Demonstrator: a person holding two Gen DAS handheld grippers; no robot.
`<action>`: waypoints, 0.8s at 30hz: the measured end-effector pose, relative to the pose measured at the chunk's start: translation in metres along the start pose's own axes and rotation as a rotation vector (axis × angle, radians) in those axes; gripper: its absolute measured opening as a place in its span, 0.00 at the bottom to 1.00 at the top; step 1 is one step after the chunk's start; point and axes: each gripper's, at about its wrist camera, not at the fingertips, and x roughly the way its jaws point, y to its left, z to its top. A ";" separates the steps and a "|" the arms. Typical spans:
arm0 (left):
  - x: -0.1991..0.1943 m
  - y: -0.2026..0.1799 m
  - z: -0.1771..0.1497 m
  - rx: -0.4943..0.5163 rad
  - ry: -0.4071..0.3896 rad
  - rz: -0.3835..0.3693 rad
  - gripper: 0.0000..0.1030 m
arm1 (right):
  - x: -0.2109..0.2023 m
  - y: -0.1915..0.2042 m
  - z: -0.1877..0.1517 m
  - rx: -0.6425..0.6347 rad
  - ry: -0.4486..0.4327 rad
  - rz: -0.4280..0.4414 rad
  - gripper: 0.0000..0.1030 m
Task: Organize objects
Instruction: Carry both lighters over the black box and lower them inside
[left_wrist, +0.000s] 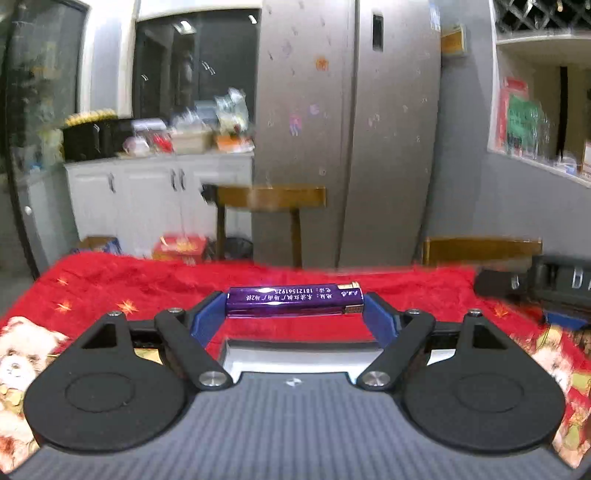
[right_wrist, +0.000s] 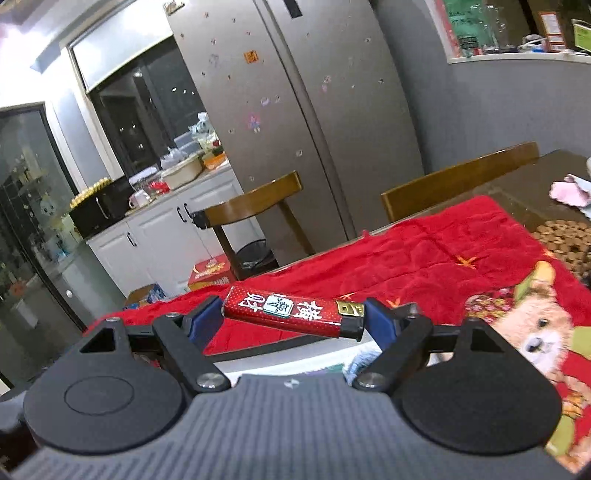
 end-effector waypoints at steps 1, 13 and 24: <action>0.012 0.002 -0.002 0.010 0.029 -0.002 0.81 | 0.007 0.002 -0.003 -0.005 0.001 -0.002 0.80; 0.080 0.014 -0.037 0.023 0.182 0.023 0.81 | 0.079 0.008 -0.042 -0.086 0.164 -0.048 0.80; 0.096 0.021 -0.044 0.009 0.235 0.040 0.81 | 0.098 0.000 -0.047 -0.060 0.225 -0.009 0.80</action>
